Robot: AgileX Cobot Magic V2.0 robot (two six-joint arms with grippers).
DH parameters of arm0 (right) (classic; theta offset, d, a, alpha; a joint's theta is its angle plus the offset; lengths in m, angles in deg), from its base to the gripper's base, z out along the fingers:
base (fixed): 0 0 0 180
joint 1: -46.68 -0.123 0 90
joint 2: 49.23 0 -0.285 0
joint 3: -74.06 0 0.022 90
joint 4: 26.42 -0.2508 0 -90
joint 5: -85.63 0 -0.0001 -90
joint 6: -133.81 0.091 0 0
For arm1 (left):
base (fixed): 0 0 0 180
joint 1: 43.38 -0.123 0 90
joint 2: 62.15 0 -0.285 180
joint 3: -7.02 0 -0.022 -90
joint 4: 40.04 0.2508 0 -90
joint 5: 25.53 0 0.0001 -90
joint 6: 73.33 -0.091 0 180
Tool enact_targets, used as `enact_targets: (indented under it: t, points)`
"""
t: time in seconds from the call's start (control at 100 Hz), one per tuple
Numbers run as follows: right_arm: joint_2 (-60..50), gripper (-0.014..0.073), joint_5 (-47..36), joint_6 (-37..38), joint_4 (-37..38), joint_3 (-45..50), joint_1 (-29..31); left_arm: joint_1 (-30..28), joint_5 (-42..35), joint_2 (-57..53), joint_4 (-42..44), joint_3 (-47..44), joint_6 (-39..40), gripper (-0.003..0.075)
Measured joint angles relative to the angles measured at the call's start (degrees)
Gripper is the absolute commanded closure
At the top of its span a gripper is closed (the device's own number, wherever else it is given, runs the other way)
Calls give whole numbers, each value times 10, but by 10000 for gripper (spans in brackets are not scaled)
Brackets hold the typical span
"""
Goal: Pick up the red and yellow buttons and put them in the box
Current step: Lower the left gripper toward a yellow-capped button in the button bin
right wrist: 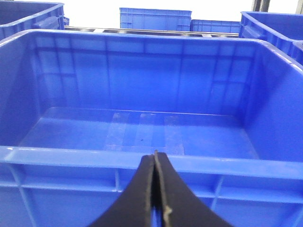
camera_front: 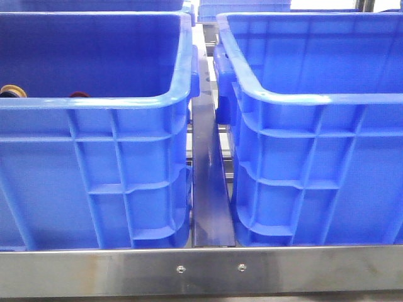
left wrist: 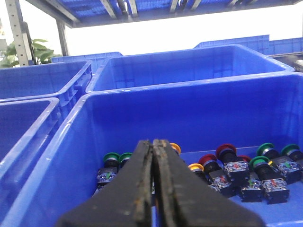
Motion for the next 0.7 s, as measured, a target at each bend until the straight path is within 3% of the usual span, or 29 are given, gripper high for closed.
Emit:
enact_targets:
  t: [0.18,0.46,0.56,0.7]
  points:
    - [0,650,0,0,0,0,0,0,79,47,0,76,0,741]
    - [0,650,0,0,0,0,0,0,115,232,0,189,0,719]
    - [0,650,0,0,0,0,0,0,117,306,0,226,0,622]
    - [0,650,0,0,0,0,0,0,117,410,-1,276,0,370]
